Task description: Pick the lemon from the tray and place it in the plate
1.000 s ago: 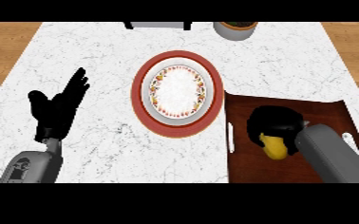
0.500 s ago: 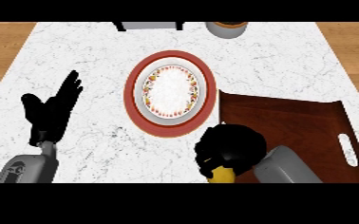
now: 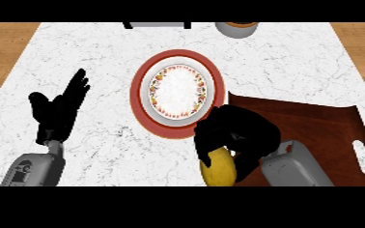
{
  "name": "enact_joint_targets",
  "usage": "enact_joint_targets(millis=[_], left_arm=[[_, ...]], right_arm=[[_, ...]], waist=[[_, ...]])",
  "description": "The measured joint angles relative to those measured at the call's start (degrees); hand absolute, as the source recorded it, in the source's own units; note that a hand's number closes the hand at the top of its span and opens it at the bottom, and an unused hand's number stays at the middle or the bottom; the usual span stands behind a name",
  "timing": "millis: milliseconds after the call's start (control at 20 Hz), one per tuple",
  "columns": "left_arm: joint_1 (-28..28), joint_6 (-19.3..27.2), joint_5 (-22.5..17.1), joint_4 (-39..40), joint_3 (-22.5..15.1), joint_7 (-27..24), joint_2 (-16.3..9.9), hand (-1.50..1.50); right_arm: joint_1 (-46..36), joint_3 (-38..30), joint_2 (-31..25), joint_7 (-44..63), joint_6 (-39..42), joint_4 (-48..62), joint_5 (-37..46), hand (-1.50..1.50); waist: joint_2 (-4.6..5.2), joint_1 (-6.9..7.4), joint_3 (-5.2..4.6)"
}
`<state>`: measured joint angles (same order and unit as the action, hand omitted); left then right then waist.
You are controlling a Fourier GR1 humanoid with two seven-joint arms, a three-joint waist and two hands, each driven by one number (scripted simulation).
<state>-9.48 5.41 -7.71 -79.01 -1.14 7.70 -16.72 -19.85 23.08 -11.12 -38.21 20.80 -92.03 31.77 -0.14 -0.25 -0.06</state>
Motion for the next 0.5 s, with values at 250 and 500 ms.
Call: enact_joint_targets(millis=[250, 500], left_arm=[[-0.55, -0.76, 0.71, -0.52, 0.18, 0.90, 0.37, 0.00], [-0.35, -0.67, 1.57, -1.76, -0.17, 1.49, 1.36, 0.00]], right_arm=[[-7.47, -4.25, 4.57, 2.41, -1.03, 10.21, 1.07, 1.50], [-18.02, -8.70, 7.50, 0.58, -4.17, 24.84, 3.20, 1.50]], waist=[[0.16, 0.59, 0.03], [0.33, 1.17, 0.05]])
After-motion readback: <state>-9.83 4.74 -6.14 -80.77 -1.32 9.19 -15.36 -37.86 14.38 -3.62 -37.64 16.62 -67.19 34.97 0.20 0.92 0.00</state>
